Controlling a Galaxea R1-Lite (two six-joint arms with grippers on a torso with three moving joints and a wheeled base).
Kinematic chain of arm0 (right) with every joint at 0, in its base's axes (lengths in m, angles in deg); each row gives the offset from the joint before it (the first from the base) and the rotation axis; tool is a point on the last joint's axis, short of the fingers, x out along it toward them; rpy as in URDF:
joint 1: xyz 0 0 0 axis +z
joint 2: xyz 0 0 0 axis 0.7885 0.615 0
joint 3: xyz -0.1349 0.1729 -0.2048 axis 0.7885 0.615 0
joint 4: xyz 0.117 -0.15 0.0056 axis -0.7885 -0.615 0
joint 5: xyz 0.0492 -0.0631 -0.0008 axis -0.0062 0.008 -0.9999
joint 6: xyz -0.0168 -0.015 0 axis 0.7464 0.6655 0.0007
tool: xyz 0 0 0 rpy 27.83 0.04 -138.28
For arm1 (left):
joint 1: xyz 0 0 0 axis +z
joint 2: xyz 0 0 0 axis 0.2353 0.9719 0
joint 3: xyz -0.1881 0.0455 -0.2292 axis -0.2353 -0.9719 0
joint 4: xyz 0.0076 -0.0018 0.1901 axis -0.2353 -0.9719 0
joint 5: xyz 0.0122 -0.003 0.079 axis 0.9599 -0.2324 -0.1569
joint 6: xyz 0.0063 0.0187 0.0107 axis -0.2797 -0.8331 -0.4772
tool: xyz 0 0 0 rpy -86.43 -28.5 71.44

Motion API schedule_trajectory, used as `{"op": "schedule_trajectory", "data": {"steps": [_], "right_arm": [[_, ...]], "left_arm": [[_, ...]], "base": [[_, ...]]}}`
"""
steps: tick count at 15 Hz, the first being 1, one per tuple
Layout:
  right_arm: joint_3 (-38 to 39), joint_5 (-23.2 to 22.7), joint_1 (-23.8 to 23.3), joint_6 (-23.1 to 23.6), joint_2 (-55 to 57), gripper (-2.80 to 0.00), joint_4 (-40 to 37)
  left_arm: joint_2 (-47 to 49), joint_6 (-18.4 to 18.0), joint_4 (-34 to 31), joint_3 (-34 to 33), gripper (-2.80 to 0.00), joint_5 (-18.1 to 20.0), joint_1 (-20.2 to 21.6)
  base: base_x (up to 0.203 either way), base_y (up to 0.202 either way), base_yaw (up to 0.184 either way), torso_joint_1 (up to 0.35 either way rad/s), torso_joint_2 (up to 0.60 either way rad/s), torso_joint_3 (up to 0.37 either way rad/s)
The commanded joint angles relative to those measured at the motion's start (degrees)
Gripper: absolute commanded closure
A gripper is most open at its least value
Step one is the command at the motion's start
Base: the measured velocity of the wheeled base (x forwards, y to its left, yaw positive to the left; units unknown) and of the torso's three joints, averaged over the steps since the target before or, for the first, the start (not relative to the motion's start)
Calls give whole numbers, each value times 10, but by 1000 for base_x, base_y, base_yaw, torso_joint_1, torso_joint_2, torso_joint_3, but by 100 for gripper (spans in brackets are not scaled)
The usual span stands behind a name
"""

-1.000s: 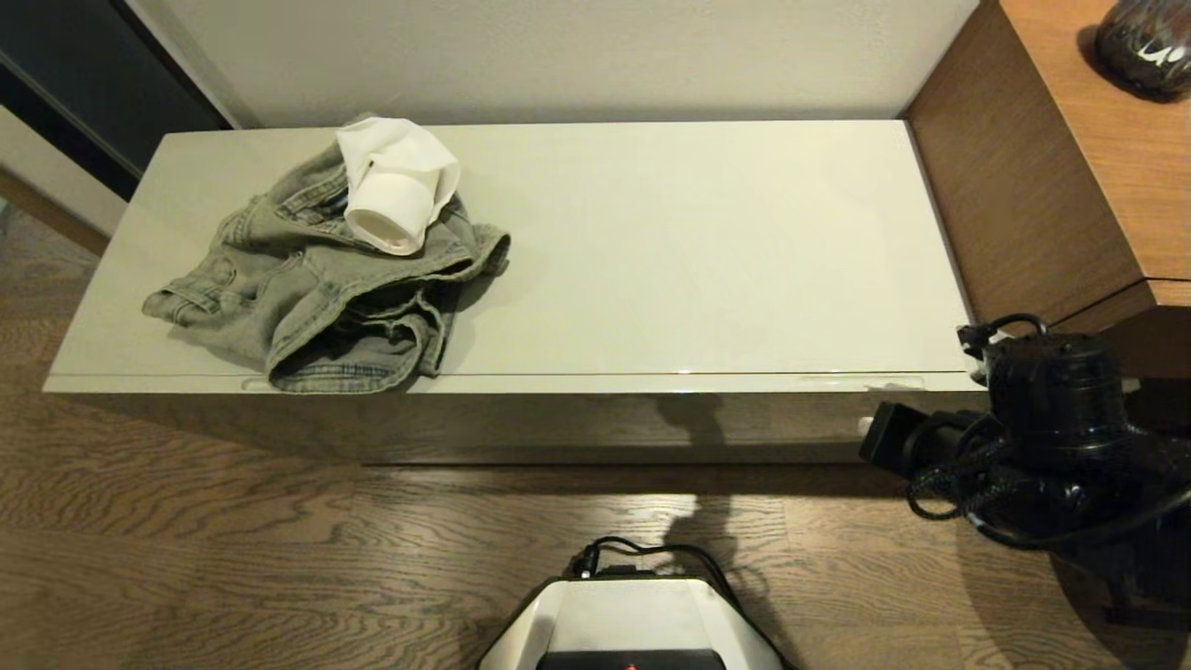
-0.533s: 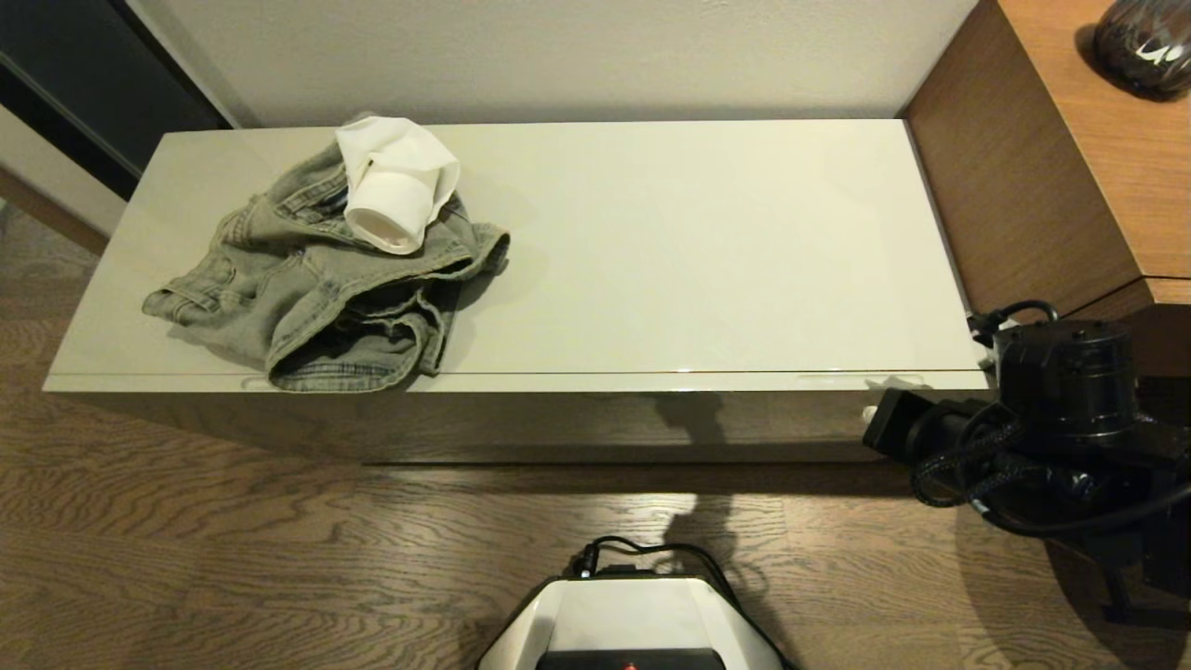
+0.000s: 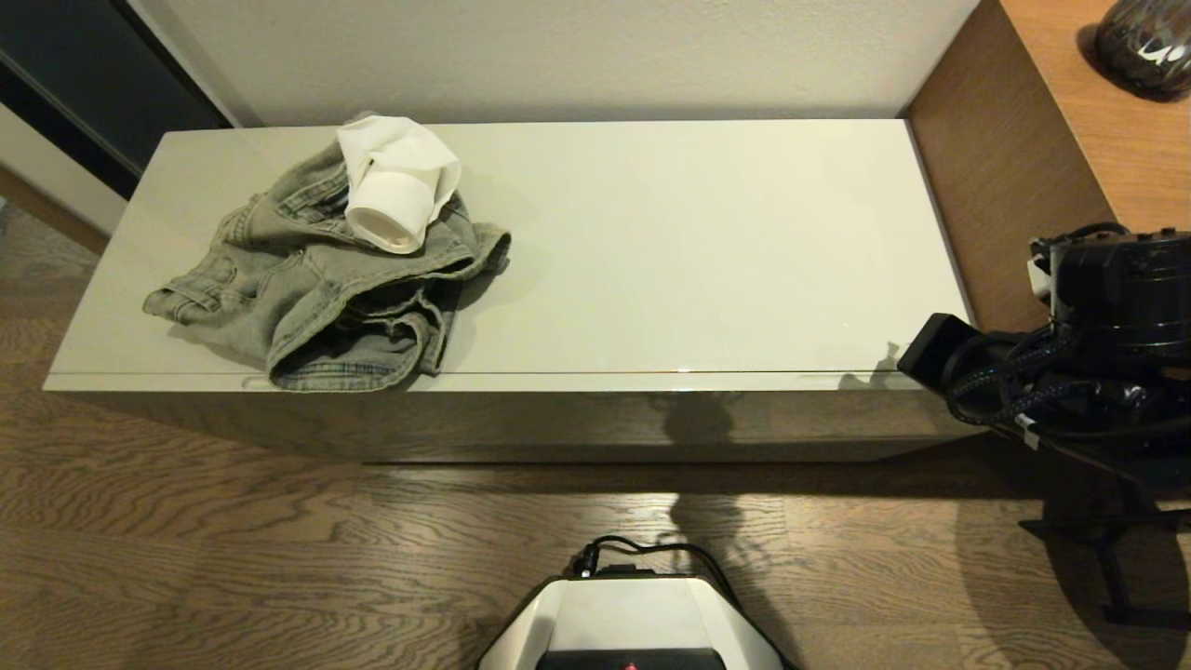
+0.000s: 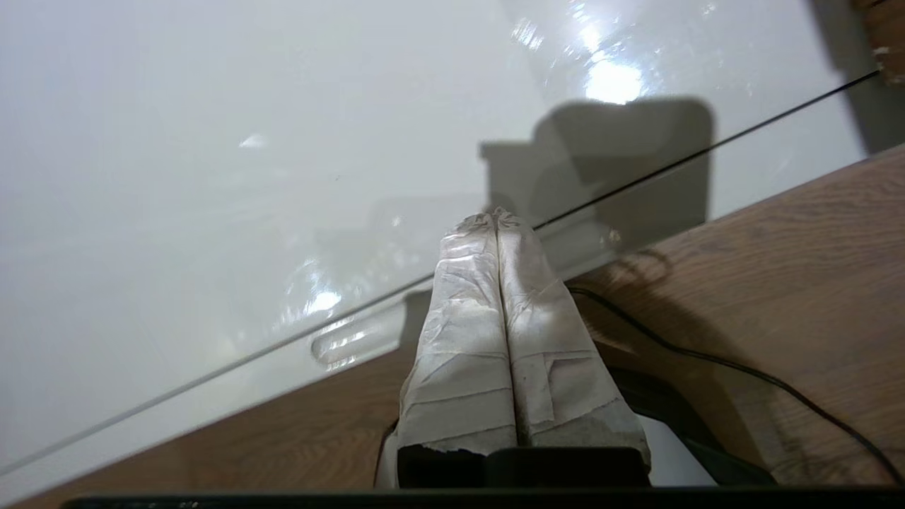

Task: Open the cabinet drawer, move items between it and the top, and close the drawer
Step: Open the drawer

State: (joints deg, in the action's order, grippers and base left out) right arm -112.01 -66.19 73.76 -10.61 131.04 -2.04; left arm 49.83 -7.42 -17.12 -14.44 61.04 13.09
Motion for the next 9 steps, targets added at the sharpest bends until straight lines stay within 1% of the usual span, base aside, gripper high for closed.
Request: {"op": "schedule_trajectory", "data": {"steps": [1, 2, 4, 6, 8, 9], "right_arm": [[-6, 4, 0, -6, 15, 0, 3], [-4, 5, 1, -10, 25, 0, 3], [-4, 5, 11, -45, 43, 0, 4], [-1, 5, 17, -64, 60, 0, 4], [6, 7, 32, -70, 64, 0, 4], [13, 7, 48, -70, 61, 0, 4]], "left_arm": [[1, 0, 0, 1, 0, 0, 0], [1, 0, 0, 0, 0, 0, 0], [1, 0, 0, 0, 0, 0, 0], [1, 0, 0, 0, 0, 0, 0], [1, 0, 0, 0, 0, 0, 0], [1, 0, 0, 1, 0, 0, 0]], "base": [[0, 0, 0, 0, 0, 0], [0, 0, 0, 0, 0, 0], [0, 0, 0, 0, 0, 0], [0, 0, 0, 0, 0, 0], [0, 0, 0, 0, 0, 0], [0, 0, 0, 0, 0, 0]]}}
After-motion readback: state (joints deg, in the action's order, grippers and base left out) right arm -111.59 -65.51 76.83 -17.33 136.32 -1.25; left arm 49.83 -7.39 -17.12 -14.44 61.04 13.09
